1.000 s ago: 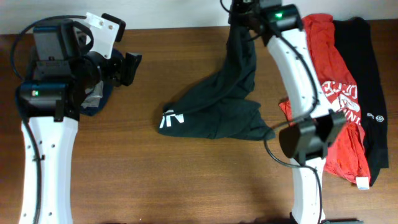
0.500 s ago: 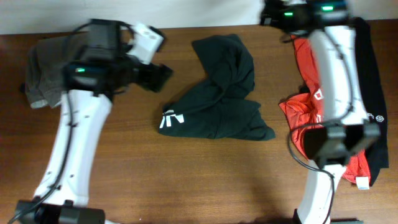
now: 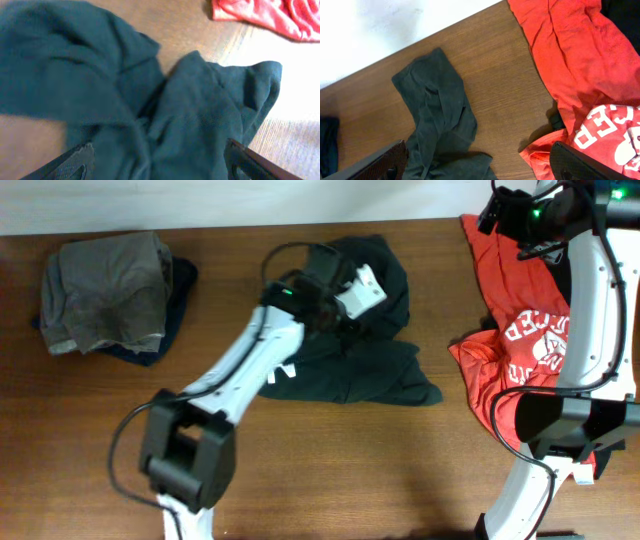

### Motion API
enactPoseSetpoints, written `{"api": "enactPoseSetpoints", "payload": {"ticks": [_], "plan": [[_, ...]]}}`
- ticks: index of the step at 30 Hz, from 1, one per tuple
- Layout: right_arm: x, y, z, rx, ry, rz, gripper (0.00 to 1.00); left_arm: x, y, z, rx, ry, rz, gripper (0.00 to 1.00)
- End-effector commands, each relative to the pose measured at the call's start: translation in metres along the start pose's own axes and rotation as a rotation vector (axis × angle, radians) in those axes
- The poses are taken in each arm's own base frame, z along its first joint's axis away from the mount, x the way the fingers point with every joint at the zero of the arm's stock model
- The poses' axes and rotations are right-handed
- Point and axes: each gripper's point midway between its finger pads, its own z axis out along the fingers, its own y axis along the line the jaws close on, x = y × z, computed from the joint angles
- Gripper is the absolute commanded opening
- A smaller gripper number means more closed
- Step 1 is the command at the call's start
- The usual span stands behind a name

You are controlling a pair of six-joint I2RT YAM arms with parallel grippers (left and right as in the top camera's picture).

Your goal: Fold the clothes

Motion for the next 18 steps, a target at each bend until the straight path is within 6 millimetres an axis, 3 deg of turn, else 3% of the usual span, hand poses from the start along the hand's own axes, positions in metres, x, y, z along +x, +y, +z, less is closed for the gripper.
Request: {"api": "enactPoseSetpoints", "payload": {"ticks": [1,8,12,18], "plan": [[-0.001,-0.001,0.003,-0.005,0.004,-0.018,0.95,0.000,-0.022,0.030,0.034,0.032,0.056,0.83],[0.001,-0.002,0.003,-0.002,0.012,-0.035,0.95,0.016,-0.062,0.056,0.022,0.166,0.127,0.82],[0.003,-0.003,0.003,0.004,0.019,-0.033,0.95,0.015,-0.069,0.066,-0.068,0.206,0.189,0.83],[0.004,-0.004,0.003,0.008,0.025,-0.032,0.95,0.025,-0.072,0.098,-0.063,0.212,0.165,0.82]]}}
